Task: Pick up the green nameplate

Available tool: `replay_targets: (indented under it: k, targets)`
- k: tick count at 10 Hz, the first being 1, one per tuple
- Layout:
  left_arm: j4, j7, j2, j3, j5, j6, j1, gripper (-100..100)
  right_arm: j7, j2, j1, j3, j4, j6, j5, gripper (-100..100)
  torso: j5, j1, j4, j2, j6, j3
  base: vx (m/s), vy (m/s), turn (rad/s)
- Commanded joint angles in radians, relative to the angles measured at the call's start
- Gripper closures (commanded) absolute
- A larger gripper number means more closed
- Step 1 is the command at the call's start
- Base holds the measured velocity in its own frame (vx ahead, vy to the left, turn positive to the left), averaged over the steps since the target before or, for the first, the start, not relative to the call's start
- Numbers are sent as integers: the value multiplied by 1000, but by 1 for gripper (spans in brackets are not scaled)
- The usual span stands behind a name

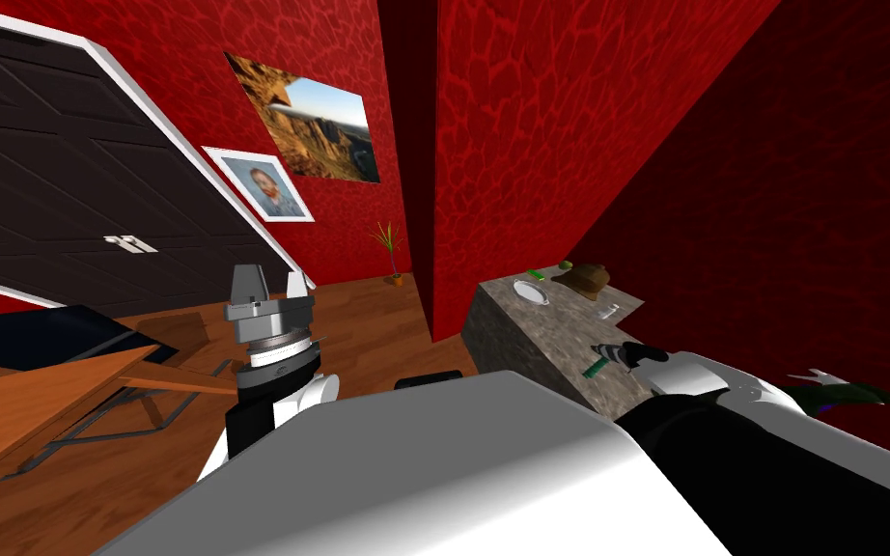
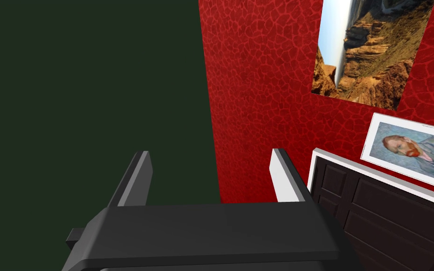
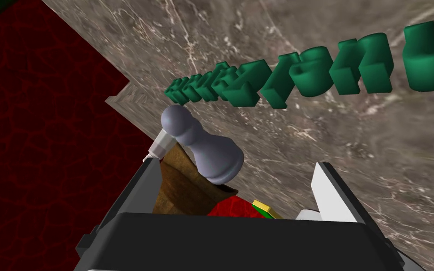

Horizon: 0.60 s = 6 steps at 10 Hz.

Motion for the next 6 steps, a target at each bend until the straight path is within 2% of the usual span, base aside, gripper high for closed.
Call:
replay_targets:
  k: [1, 2, 3, 4, 5, 6]
  targets:
    - [0, 0, 0, 0, 0, 0, 0, 0, -29, -14, -50, 39, 7, 43, 21, -100, 0, 0, 0, 0, 0, 0, -108, -36, 53]
    - [0, 0, 0, 0, 0, 0, 0, 0, -29, -14, -67, 39, 7, 43, 21, -100, 0, -1, 0, 2, 0, 1, -87, -18, 19]
    - [0, 0, 0, 0, 0, 0, 0, 0, -48, -25, -105, 65, 13, 68, 33, -100, 0, 0, 0, 1, 0, 1, -72, -1, 21]
    - [0, 0, 0, 0, 0, 0, 0, 0, -35, -19, -88, 55, 14, 51, 26, -100, 0, 1, 0, 0, 0, 0, -33, -1, 10]
    - [0, 0, 0, 0, 0, 0, 0, 0, -38, -19, -92, 57, 15, 56, 28, 100, 0, 1, 0, -2, 1, -1, -6, -1, -3]
    - [0, 0, 0, 0, 0, 0, 0, 0, -38, -19, -91, 57, 15, 55, 27, 100, 0, 1, -1, -3, 0, -2, -2, -8, -9]
